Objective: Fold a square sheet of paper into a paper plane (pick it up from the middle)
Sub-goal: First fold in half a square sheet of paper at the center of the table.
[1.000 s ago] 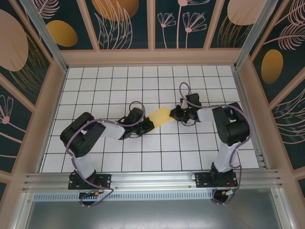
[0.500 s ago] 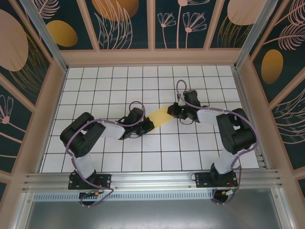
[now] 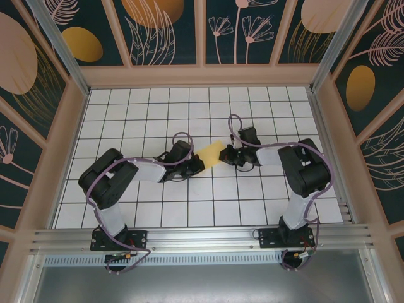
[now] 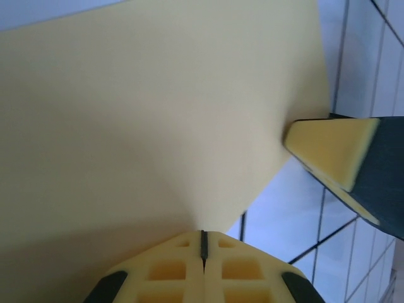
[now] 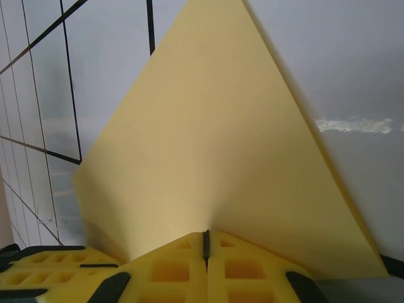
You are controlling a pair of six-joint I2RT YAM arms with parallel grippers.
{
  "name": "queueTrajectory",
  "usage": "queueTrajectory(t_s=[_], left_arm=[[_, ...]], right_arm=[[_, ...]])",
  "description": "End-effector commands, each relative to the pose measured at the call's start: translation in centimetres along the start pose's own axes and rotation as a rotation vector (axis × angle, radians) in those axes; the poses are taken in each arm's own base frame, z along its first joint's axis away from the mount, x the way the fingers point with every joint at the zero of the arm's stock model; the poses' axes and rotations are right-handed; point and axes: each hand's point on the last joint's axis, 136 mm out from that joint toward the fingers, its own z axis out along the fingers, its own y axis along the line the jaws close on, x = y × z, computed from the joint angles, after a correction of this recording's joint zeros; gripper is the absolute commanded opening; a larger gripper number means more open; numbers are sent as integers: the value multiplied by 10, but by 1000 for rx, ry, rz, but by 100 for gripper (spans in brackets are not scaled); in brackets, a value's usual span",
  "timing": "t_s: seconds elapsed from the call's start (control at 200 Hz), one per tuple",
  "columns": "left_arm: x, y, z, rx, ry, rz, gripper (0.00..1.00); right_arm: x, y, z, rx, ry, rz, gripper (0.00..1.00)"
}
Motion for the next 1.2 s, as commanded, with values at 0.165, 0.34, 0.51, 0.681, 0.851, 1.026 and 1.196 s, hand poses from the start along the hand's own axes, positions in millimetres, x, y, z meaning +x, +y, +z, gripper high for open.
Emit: queueTrajectory(t_s=[0.165, 0.34, 0.51, 0.681, 0.851, 1.026, 1.196], left_arm=[[-19, -55, 5, 143, -5, 92, 7], [-12, -45, 20, 125, 39, 78, 6], [-9, -30, 29, 80, 53, 67, 4], [-2, -13, 35, 26, 80, 55, 4], [14, 11, 33, -34, 121, 36, 3], [29, 33, 20, -92, 150, 40, 3], [42, 51, 7, -132, 161, 41, 3]], right_arm=[[24, -39, 11, 108, 70, 60, 0], [27, -42, 13, 112, 82, 67, 0], [29, -45, 15, 118, 91, 71, 0], [32, -50, 17, 132, 104, 82, 0], [35, -57, 19, 161, 116, 92, 0], [37, -66, 19, 204, 127, 101, 0], [39, -72, 20, 225, 133, 109, 0]])
